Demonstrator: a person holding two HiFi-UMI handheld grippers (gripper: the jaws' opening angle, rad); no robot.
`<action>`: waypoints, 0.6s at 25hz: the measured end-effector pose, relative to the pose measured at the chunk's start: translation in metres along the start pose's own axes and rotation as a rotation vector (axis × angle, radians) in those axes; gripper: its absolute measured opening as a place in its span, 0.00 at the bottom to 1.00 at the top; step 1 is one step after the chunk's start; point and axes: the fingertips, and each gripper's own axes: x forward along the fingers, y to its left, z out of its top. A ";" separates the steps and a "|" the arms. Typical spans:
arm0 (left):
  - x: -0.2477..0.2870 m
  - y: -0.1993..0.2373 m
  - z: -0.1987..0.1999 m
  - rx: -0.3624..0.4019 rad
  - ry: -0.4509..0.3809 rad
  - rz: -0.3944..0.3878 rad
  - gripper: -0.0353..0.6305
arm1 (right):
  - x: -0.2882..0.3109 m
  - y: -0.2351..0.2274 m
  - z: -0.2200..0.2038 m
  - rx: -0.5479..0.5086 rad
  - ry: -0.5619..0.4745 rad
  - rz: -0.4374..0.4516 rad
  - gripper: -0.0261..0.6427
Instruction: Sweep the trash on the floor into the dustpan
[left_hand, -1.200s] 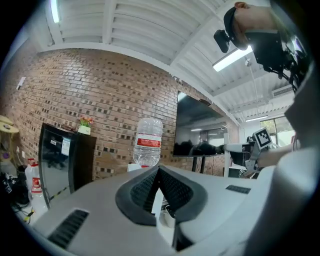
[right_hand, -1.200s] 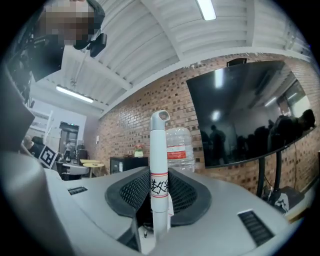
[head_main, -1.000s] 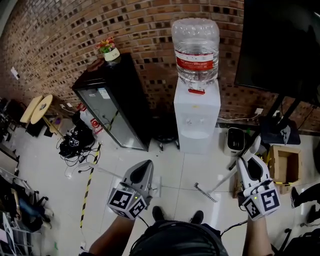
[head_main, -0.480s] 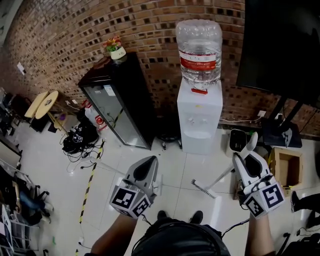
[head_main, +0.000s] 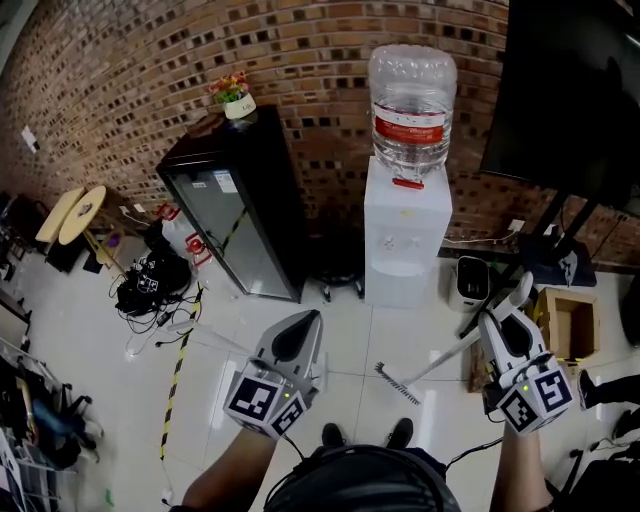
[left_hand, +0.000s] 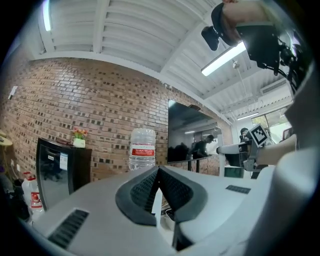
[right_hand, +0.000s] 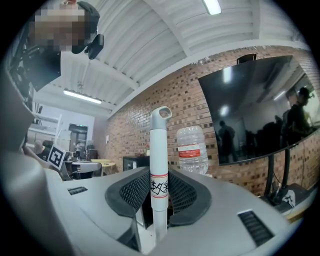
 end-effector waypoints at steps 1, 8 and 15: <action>-0.006 0.008 -0.001 -0.009 0.002 -0.005 0.06 | -0.001 0.006 -0.002 0.004 0.004 -0.017 0.20; -0.015 0.028 -0.024 -0.061 0.042 -0.046 0.06 | -0.014 0.023 -0.005 0.031 -0.002 -0.106 0.20; -0.022 -0.033 -0.014 -0.055 0.037 -0.078 0.06 | -0.058 0.029 0.009 0.006 -0.027 -0.064 0.20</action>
